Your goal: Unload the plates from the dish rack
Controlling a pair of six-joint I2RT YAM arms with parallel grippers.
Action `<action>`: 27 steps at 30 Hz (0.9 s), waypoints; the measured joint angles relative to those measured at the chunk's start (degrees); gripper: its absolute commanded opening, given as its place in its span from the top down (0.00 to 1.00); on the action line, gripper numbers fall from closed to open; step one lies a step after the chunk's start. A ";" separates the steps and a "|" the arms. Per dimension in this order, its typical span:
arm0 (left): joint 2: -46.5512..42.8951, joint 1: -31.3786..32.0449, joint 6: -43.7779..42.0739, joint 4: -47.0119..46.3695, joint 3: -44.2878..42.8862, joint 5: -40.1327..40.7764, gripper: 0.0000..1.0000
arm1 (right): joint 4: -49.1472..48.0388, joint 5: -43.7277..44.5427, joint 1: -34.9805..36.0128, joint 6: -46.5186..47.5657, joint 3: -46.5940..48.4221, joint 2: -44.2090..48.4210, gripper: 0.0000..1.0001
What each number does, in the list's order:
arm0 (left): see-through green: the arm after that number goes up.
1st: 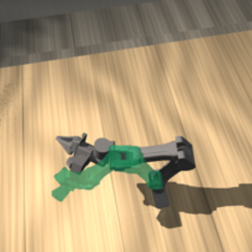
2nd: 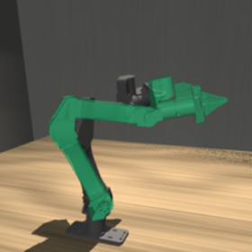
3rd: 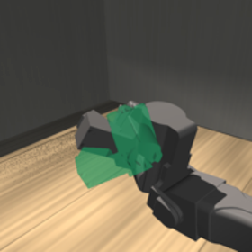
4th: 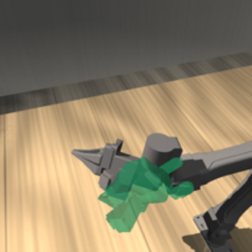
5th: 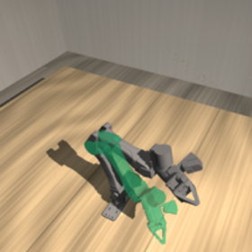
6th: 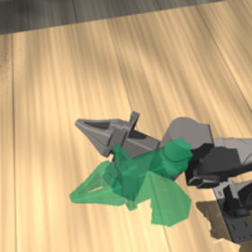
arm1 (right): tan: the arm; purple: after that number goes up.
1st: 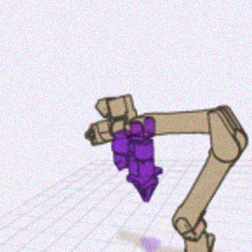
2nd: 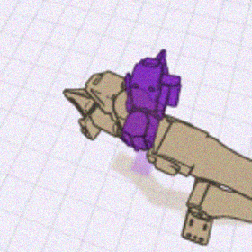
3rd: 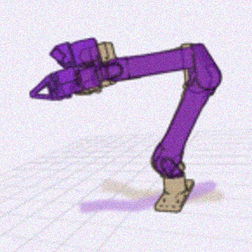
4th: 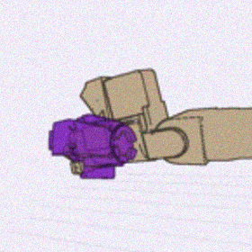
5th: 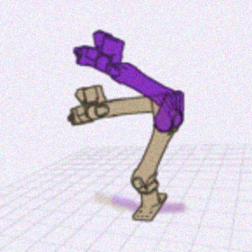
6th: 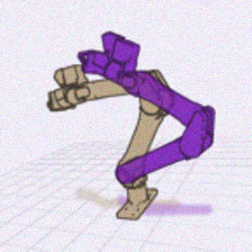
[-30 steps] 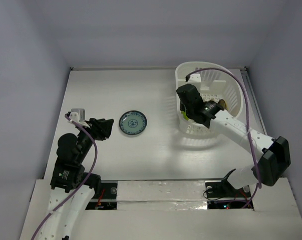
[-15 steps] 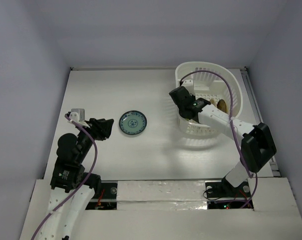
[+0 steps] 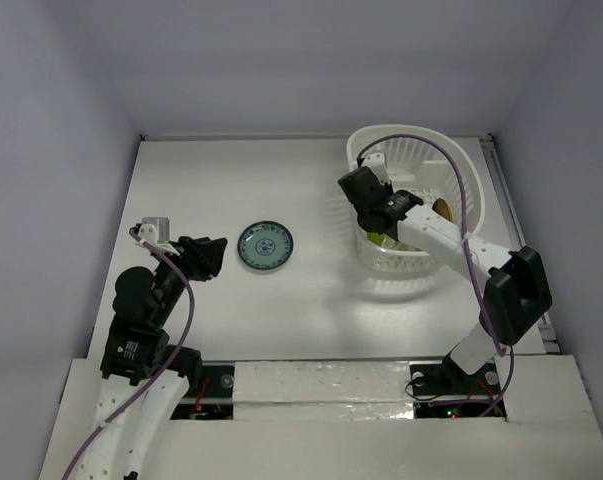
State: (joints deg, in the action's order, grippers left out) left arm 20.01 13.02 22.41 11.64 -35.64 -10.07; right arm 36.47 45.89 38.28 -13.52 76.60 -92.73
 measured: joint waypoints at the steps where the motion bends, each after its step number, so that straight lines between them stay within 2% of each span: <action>1: 0.00 0.00 0.00 0.00 0.00 -0.02 0.58 | 0.00 0.02 0.00 0.28 0.15 0.00 1.00; 12: 0.00 0.00 0.00 0.00 0.00 -0.02 0.58 | 0.81 1.46 0.02 1.27 1.66 1.38 1.00; 23: 0.00 0.02 0.00 0.00 0.00 -0.02 0.58 | 2.12 7.37 0.04 0.24 7.48 12.31 1.00; 27: 0.00 0.00 0.00 0.00 0.00 -0.02 0.58 | 1.20 6.23 1.14 -0.15 7.61 16.39 1.00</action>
State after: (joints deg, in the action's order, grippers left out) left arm 20.01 13.02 22.41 11.64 -35.64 -10.09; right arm 37.67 52.12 39.42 -13.67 84.20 -76.34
